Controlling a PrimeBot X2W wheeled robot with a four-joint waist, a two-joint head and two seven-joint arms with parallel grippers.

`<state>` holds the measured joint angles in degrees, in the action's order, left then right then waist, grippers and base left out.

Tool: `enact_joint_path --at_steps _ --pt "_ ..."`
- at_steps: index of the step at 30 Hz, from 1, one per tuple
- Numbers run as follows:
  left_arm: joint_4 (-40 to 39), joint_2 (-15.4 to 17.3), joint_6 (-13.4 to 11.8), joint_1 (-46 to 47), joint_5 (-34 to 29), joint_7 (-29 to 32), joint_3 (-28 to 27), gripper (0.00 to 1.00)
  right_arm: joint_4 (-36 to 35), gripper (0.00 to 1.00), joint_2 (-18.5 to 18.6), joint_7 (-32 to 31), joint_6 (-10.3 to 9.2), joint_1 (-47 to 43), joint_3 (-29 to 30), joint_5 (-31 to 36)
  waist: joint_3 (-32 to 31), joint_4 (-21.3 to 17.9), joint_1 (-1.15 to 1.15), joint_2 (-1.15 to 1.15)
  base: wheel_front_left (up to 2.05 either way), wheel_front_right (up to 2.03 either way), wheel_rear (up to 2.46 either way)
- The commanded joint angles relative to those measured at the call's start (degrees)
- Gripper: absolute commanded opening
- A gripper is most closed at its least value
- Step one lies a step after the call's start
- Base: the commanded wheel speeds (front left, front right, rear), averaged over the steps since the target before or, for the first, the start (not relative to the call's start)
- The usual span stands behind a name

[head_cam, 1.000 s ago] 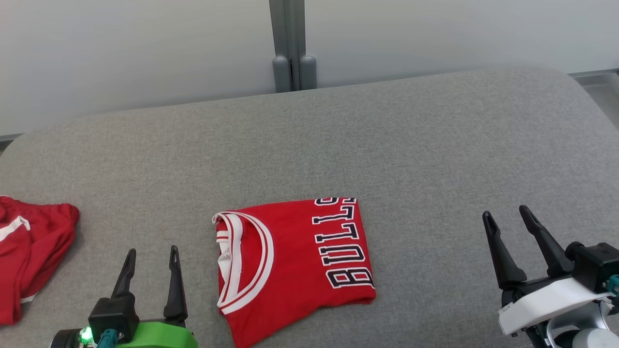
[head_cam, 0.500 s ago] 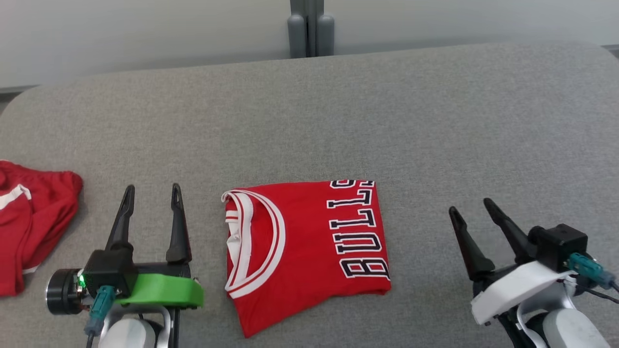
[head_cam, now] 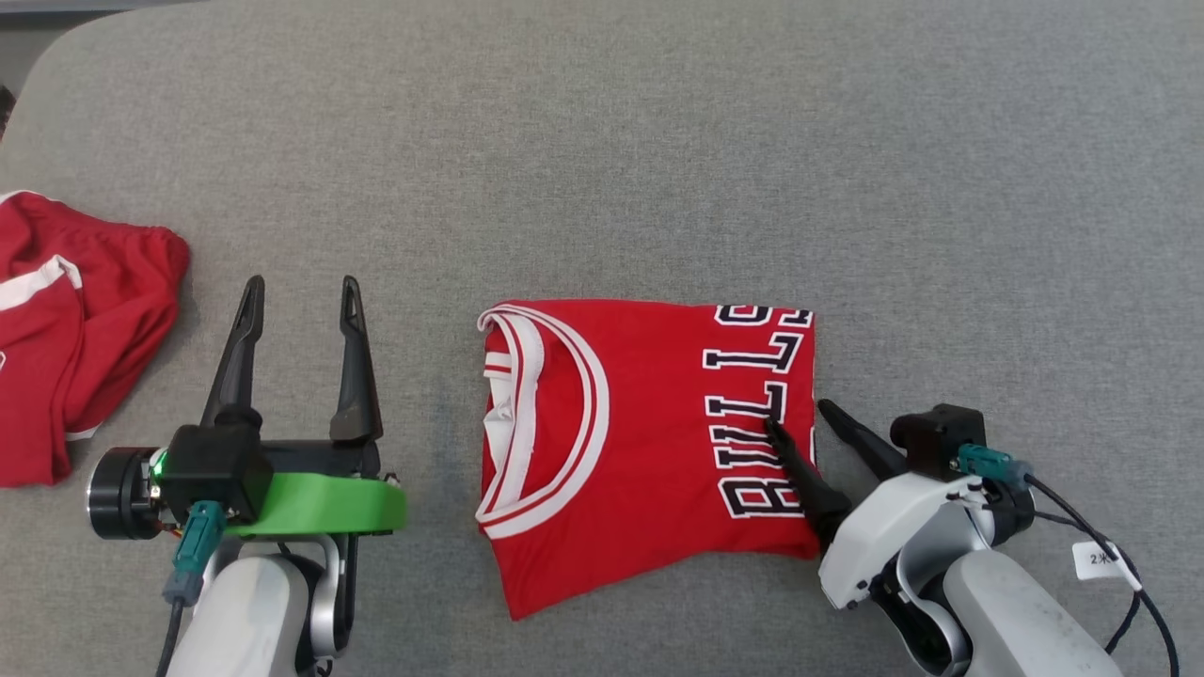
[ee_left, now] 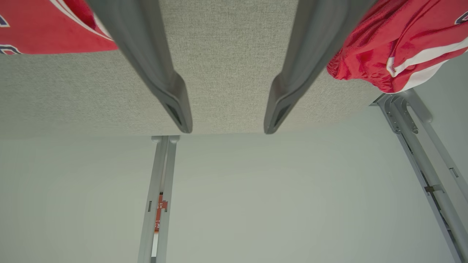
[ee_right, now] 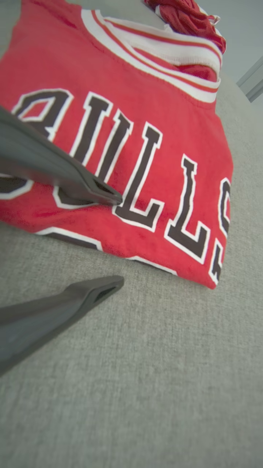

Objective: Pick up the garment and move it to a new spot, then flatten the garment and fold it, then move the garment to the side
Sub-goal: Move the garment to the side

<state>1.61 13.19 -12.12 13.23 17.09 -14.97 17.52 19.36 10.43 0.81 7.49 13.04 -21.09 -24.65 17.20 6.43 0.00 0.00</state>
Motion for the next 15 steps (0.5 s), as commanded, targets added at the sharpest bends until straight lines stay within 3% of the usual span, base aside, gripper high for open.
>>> enact_joint_path --at_steps 1,2,3,11,15 --pt "-0.13 -0.21 0.26 0.74 -0.65 -0.28 -0.69 1.00 1.98 0.38 0.08 -1.77 0.00 0.20 -1.20 -0.60 1.52 0.69 0.00 0.00 0.00 0.00 0.00" --pt "-0.14 -0.23 0.49 0.64 -1.00 -0.27 -1.10 1.00 2.41 0.05 -0.02 -2.12 0.00 0.21 -2.09 -1.15 1.60 0.21 0.00 0.00 0.00 0.00 0.00" --pt "-0.27 -0.36 0.56 0.62 -1.24 -0.26 -1.36 1.00 2.39 0.00 0.14 -1.89 0.00 0.35 -2.72 -1.36 1.68 -0.18 0.00 0.00 0.00 0.00 0.00" --pt "-2.43 -0.04 1.32 0.21 -3.17 -0.24 -3.12 1.00 -1.74 0.00 3.59 4.69 -0.08 5.25 -3.64 -2.75 3.23 -7.41 0.00 0.00 0.00 0.00 0.00" --pt "-3.74 0.17 2.44 2.27 -4.38 -0.23 -2.52 1.00 -1.44 0.00 7.22 6.71 -0.05 9.22 -1.32 -4.38 5.70 -11.85 0.00 0.00 0.00 0.00 0.00"
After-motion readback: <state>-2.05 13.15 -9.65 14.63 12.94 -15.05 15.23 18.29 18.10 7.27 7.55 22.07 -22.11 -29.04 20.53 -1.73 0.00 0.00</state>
